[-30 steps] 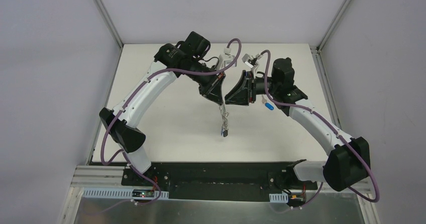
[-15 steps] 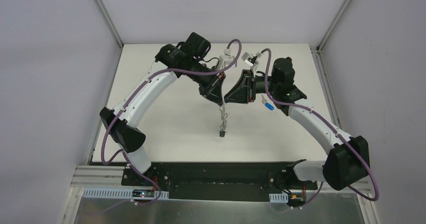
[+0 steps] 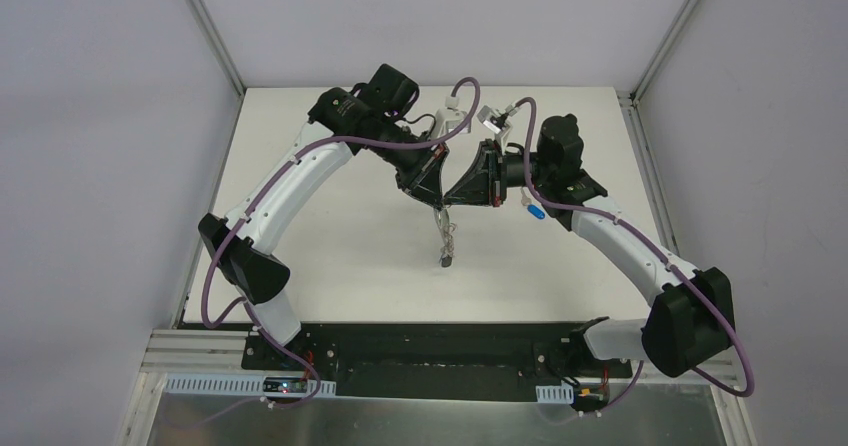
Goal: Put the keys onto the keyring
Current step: Adjust the key on the keyring.
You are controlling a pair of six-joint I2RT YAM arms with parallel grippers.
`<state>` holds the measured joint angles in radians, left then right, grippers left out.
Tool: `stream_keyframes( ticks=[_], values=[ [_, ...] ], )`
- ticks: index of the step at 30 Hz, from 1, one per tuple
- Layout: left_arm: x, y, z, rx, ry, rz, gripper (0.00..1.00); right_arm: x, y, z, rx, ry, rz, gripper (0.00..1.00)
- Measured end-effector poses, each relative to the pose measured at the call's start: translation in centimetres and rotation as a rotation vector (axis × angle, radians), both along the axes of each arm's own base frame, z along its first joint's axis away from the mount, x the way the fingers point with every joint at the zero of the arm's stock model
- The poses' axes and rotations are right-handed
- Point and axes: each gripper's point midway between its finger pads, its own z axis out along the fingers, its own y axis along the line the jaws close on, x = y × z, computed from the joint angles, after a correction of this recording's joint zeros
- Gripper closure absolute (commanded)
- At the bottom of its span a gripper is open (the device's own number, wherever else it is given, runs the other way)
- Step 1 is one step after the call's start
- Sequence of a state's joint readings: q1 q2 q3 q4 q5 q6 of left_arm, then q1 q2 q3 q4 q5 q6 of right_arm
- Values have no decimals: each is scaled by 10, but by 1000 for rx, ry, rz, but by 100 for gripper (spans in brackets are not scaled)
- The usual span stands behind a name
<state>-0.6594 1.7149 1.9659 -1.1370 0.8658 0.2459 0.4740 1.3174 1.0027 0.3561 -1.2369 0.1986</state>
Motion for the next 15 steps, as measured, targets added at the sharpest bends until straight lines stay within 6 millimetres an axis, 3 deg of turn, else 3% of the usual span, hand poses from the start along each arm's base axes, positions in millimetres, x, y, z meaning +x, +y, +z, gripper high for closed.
stream_keyframes(
  ticks=[7, 15],
  values=[
    [11, 2, -1, -58, 17, 32, 77, 6, 0, 3, -1, 51, -32, 100],
    [27, 1, 19, -224, 23, 130, 72, 30, -1, 24, 73, 145, -108, 100]
  ],
)
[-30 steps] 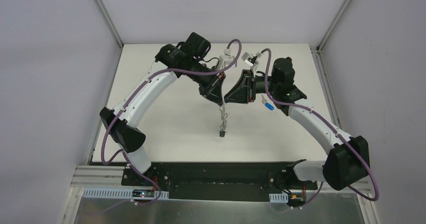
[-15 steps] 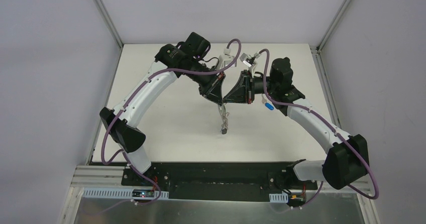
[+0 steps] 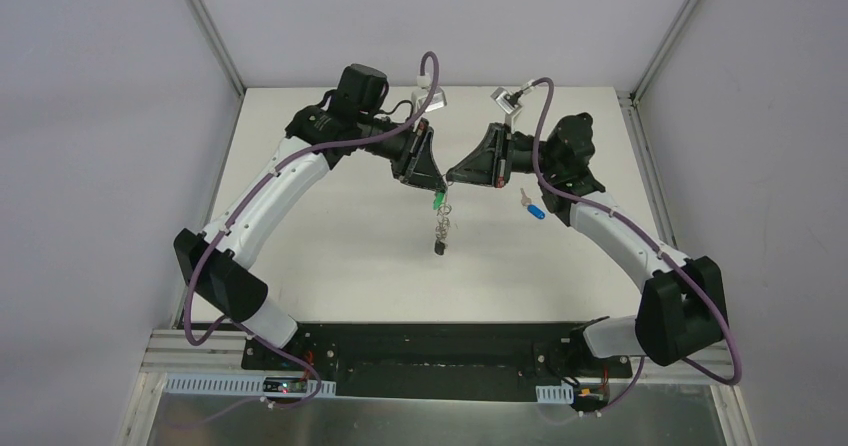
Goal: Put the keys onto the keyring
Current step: Adjust the key on the keyring.
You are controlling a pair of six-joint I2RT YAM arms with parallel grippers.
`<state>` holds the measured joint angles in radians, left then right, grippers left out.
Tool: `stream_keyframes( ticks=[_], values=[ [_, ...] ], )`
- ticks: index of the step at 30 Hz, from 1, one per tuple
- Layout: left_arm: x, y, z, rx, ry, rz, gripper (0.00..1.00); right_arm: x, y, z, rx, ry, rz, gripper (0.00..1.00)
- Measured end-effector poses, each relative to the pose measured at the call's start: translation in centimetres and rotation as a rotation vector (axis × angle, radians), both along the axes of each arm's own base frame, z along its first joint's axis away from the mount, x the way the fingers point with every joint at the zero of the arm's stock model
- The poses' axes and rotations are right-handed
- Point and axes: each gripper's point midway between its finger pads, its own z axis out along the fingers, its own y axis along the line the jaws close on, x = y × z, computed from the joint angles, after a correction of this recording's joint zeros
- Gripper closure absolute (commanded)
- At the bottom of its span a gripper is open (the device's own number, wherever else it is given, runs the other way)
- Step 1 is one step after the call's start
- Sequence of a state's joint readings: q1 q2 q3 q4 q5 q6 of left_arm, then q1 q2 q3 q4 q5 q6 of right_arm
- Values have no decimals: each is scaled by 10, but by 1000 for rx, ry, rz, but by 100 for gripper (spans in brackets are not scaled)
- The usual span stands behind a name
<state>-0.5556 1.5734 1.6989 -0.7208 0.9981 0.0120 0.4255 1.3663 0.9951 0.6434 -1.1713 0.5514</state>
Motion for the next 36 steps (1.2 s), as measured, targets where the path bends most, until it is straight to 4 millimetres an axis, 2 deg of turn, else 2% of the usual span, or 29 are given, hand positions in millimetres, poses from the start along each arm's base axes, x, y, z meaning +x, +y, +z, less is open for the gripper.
stream_keyframes(
  ticks=[4, 12, 24, 28, 31, 36],
  values=[
    [3, -6, 8, -51, 14, 11, 73, 5, -3, 6, 37, 24, -20, 100],
    [8, -10, 14, -90, 32, 24, 81, 9, -4, 10, 68, 51, -30, 100],
    [11, -7, 11, -114, 58, 35, 80, 11, -8, 10, 80, 55, -37, 100],
    [11, -8, 12, -120, 62, 36, 87, 11, -8, 12, 84, 45, -34, 100],
    [11, -9, 13, -125, 63, 33, 99, 11, -8, 12, 85, 43, -35, 100],
    [8, -9, 15, -133, 84, 28, 100, 11, -9, 10, 85, 43, -37, 100]
  ],
)
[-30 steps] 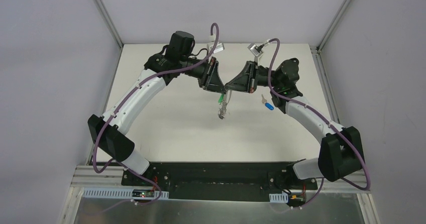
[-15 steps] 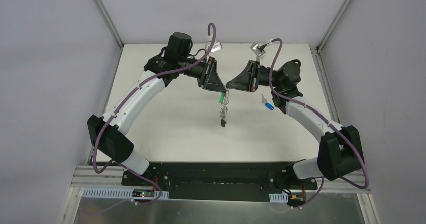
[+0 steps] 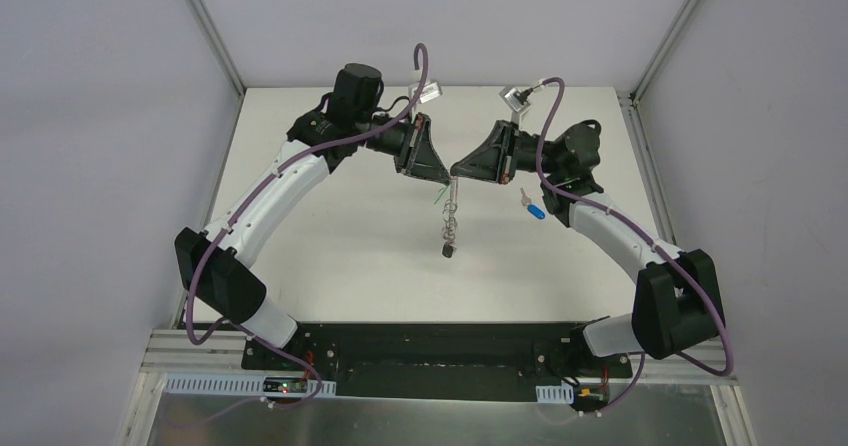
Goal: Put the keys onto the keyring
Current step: Adjust the key on the keyring.
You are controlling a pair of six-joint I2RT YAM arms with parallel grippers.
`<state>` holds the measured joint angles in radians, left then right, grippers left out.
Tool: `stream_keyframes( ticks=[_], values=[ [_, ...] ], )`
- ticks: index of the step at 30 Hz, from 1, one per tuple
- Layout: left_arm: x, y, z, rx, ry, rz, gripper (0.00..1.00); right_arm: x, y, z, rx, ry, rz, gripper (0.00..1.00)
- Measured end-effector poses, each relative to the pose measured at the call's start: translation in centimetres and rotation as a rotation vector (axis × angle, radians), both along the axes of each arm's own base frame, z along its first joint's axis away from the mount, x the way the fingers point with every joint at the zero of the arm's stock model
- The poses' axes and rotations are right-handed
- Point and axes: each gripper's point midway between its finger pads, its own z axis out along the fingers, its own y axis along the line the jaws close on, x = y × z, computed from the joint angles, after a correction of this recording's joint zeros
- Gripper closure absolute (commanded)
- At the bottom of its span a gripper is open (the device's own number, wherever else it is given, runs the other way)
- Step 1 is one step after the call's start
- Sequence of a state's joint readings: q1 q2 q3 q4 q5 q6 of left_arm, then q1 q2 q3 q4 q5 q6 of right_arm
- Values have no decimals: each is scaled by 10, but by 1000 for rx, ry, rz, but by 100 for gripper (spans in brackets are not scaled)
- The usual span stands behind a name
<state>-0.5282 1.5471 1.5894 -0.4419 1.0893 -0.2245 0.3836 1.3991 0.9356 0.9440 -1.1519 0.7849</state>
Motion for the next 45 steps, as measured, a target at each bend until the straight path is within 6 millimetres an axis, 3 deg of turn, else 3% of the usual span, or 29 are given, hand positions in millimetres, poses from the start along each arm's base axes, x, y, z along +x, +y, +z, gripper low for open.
stream_keyframes(
  ticks=[2, 7, 10, 20, 23, 37, 45],
  values=[
    [0, 0, -1, 6, 10, -2, 100, 0, 0, 0, 0, -5, 0, 94],
    [2, 6, -4, 91, -10, 3, 100, -1, -1, -5, -14, -33, 5, 60],
    [3, 13, -8, 176, -56, 5, 100, -4, -3, -11, -38, -55, 19, 55],
    [-22, 17, -25, 364, -110, -82, 100, -15, -6, -16, -67, -110, 60, 56],
    [-27, 15, -28, 378, -100, -101, 100, -17, -4, -21, -78, -111, 69, 61],
    [-26, 10, -36, 399, -83, -117, 100, -35, 10, -44, -135, -96, 136, 83],
    [-25, 11, -38, 408, -97, -118, 100, -36, 10, -46, -141, -91, 138, 82]
  ],
)
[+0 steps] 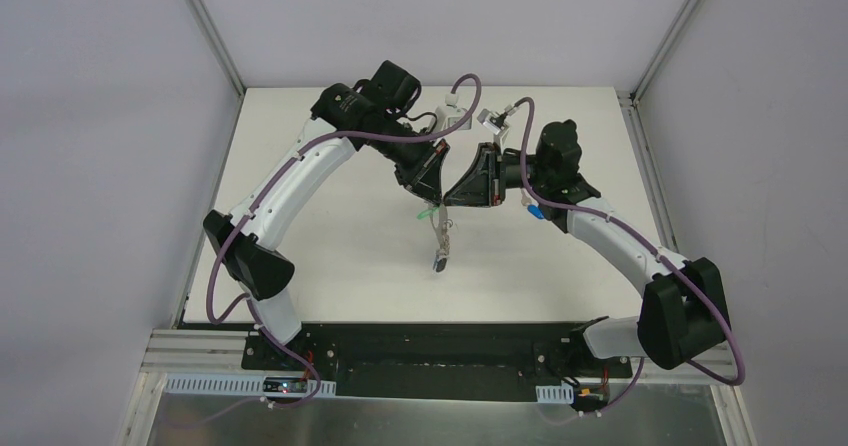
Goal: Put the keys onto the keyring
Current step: Adjust the key on the keyring.
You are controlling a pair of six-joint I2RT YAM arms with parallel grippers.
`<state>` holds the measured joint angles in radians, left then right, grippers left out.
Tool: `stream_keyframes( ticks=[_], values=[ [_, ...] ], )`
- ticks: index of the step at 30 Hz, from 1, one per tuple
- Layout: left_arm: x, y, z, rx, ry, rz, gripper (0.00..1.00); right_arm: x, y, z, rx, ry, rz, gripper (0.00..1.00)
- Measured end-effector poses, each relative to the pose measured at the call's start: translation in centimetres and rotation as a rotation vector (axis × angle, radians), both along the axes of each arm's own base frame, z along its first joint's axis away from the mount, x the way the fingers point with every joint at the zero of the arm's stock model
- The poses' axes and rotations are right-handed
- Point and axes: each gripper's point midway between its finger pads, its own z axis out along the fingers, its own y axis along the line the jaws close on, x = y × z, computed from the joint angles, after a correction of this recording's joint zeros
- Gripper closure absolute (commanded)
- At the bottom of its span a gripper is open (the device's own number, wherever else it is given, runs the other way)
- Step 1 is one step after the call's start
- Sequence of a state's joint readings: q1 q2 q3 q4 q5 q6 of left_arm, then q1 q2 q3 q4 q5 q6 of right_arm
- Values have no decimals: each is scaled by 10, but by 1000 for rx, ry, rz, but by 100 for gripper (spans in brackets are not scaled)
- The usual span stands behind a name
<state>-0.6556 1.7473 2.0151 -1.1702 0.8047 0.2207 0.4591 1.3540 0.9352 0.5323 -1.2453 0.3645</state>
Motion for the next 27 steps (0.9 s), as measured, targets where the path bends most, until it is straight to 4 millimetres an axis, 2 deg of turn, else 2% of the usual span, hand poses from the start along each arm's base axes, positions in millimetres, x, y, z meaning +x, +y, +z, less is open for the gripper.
stream_keyframes(
  ticks=[5, 15, 20, 24, 27],
  values=[
    [-1, 1, -2, 4, 3, -3, 100, 1, 1, 4, 2, -8, 0, 78],
    [-2, 2, -7, 16, 19, -4, 100, 2, 1, 6, 2, -16, -2, 84],
    [-4, 3, -8, 22, 27, -4, 100, 0, 4, 2, -10, -20, 0, 90],
    [-5, 4, -9, 26, 32, -4, 100, 0, 5, 1, -15, -22, -2, 100],
    [-4, 4, -9, 26, 31, -3, 100, 2, 6, 1, -17, -19, -6, 100]
  ],
)
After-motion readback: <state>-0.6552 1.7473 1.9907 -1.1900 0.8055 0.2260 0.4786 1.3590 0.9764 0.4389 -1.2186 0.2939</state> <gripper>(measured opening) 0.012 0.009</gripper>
